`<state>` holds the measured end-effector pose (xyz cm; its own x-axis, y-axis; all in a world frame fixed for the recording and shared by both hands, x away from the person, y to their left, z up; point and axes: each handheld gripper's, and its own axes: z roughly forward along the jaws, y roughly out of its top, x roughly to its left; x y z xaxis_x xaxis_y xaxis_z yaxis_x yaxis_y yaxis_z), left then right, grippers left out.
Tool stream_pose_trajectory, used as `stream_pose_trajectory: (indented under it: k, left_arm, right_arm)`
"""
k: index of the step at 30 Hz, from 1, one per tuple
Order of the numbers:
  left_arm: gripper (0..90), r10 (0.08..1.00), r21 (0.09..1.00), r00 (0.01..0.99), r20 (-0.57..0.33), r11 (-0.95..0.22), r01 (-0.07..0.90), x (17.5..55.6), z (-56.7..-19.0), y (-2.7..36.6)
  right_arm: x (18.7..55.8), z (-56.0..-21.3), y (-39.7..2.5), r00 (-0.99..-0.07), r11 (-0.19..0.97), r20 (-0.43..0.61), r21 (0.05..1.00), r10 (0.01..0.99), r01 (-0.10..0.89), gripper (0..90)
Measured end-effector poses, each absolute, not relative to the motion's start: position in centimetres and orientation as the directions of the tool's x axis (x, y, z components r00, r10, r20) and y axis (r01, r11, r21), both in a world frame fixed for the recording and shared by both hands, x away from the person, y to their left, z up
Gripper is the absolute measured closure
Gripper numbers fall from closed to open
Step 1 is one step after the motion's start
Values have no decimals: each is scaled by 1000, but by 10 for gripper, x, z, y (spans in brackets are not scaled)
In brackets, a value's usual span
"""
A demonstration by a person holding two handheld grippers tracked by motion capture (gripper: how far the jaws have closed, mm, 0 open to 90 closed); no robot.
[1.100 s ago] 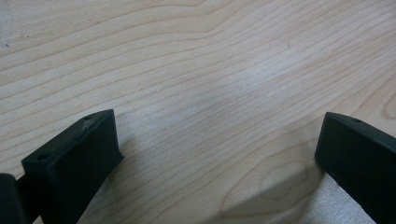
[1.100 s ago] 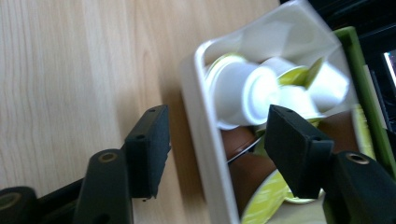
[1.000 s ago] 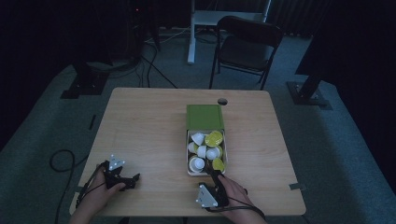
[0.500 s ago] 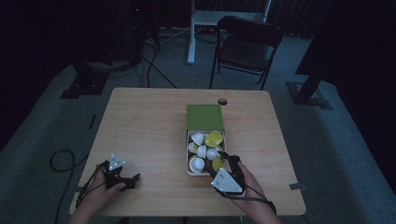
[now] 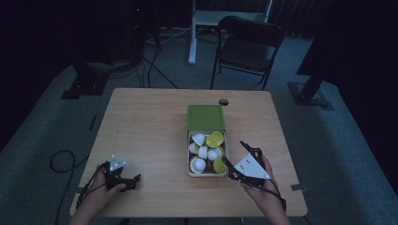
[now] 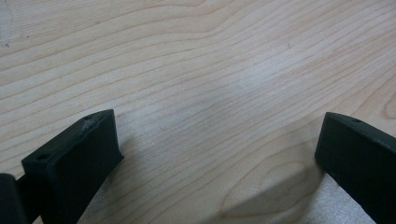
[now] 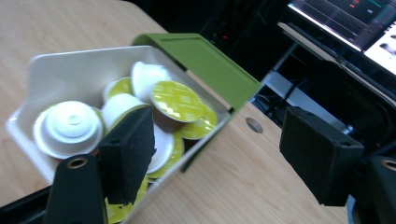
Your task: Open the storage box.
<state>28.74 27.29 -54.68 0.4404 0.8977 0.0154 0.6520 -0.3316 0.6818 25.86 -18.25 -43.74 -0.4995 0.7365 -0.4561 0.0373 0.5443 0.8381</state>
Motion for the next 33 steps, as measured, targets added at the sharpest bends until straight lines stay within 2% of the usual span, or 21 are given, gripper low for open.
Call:
stream_pose_trajectory:
  k: [18,20,24,33]
  left_arm:
    - [0,898,682,441,16,-332,652,287,-547,273]
    - [0,898,682,440,15,-331,652,287,-547,273]
    - [0,898,682,440,15,-331,652,287,-547,273]
    - [0,898,682,440,15,-331,652,287,-547,273]
  right_arm:
    - [271,-453,-214,-435,436,-337,887,835,150,200]
    - [274,-461,-221,-433,413,-300,890,850,194,182]
    - [277,-467,-226,-415,392,-278,893,867,220,155]
    - [284,-493,-243,-366,280,-148,898,919,339,134]
